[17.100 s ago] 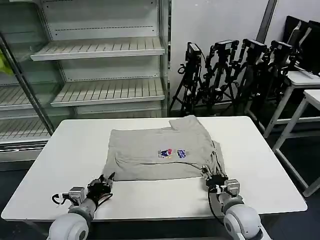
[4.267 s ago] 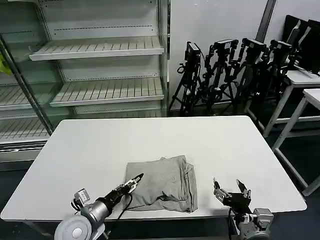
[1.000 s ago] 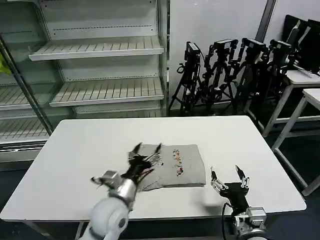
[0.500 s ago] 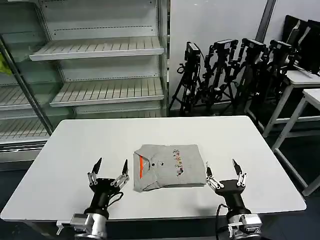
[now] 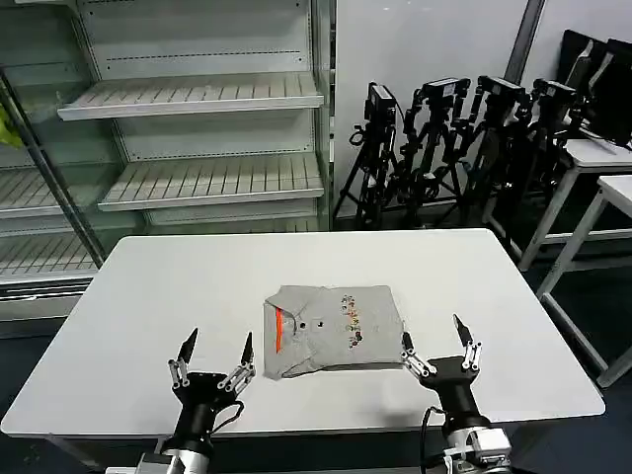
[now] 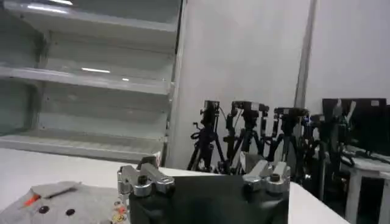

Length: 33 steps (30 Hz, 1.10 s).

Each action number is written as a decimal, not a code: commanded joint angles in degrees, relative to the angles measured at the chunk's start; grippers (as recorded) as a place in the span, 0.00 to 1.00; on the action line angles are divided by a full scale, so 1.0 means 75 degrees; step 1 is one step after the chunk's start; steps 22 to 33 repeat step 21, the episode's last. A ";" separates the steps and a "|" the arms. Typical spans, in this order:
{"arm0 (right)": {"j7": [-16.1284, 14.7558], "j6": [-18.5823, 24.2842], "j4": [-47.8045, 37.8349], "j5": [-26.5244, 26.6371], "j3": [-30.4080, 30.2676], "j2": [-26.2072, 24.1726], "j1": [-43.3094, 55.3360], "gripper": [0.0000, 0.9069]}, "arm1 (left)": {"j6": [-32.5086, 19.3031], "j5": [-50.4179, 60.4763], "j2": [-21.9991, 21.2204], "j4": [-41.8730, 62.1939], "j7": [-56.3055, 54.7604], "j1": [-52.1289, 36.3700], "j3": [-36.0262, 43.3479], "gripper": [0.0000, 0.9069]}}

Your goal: Fold and organize the clothes.

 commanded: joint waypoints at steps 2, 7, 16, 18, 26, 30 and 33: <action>0.0015 -0.0239 0.0308 -0.0086 0.0013 -0.0012 -0.0230 1.00 | -0.0098 0.0225 -0.0067 -0.0239 -0.0002 0.0366 0.0041 1.00; 0.0025 -0.0434 0.0437 0.0008 0.0086 -0.0012 -0.0321 1.00 | -0.0095 0.0191 -0.0077 -0.0275 -0.0003 0.0381 0.0058 1.00; 0.0059 -0.0545 0.0480 0.0040 0.0124 -0.0003 -0.0425 1.00 | -0.0093 0.0186 -0.0062 -0.0297 -0.0007 0.0436 0.0071 1.00; 0.0082 -0.0531 0.0507 0.0037 0.0152 -0.0007 -0.0443 1.00 | -0.0101 0.0187 -0.0049 -0.0339 -0.0008 0.0491 0.0070 1.00; 0.0160 -0.0576 0.0506 0.0060 0.0172 0.0001 -0.0392 1.00 | -0.0117 0.0188 -0.0047 -0.0407 -0.0013 0.0569 0.0062 1.00; 0.0160 -0.0576 0.0506 0.0060 0.0172 0.0001 -0.0392 1.00 | -0.0117 0.0188 -0.0047 -0.0407 -0.0013 0.0569 0.0062 1.00; 0.0160 -0.0576 0.0506 0.0060 0.0172 0.0001 -0.0392 1.00 | -0.0117 0.0188 -0.0047 -0.0407 -0.0013 0.0569 0.0062 1.00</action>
